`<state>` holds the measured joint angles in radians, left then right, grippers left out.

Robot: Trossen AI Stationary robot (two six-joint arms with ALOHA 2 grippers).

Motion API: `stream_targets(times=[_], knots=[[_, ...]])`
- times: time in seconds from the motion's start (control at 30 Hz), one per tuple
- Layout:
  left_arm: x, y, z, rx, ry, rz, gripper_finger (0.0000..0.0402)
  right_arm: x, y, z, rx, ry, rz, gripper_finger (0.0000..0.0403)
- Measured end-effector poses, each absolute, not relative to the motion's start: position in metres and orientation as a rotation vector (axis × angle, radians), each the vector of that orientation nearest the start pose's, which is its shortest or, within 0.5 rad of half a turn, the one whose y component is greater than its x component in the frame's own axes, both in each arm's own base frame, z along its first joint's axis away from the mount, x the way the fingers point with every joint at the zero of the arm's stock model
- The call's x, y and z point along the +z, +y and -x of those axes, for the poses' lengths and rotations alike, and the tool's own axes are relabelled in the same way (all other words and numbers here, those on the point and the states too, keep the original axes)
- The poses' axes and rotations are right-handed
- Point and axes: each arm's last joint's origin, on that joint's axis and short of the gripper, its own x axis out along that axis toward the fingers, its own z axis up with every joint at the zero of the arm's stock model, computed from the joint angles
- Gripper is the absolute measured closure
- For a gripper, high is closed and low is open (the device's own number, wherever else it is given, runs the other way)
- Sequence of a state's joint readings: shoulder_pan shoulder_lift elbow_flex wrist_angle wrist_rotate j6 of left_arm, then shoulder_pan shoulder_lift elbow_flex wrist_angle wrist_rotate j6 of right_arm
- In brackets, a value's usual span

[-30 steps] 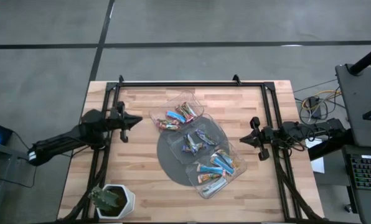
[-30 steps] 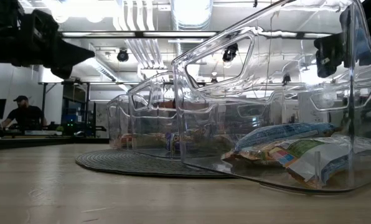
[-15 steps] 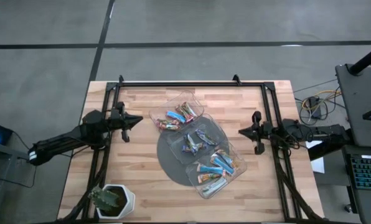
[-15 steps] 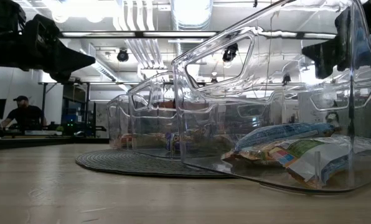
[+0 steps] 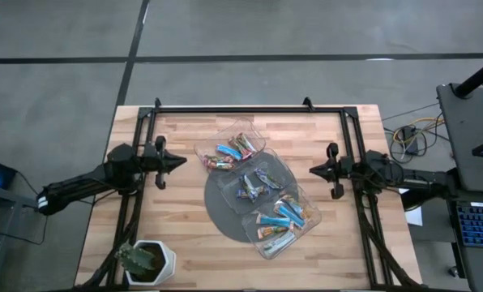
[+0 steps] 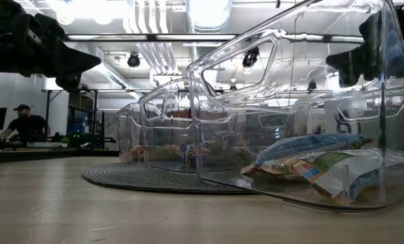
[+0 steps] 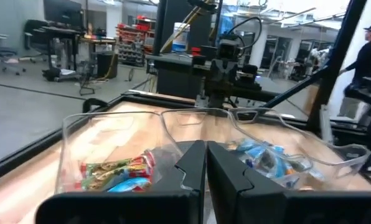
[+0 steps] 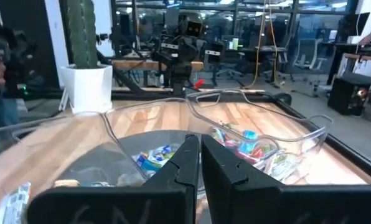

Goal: Pick and place Granola Bars by type
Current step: Return to Home Position

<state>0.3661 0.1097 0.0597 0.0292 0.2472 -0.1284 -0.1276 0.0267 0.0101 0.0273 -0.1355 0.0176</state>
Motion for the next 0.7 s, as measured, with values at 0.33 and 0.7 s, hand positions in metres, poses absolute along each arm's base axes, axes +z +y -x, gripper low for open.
stream_targets(times=[0.33,0.7], knots=[[0.1768,0.0312,-0.0968,0.178,0.007,0.218,0.0402,0.1649,-0.0105,-0.1000,-0.050,0.018,-0.118,0.0394],[0.1750,0.0275,-0.0984,0.081,-0.004,0.203,0.0402,0.1641,-0.0105,-0.1000,-0.052,0.023,-0.261,0.0394]])
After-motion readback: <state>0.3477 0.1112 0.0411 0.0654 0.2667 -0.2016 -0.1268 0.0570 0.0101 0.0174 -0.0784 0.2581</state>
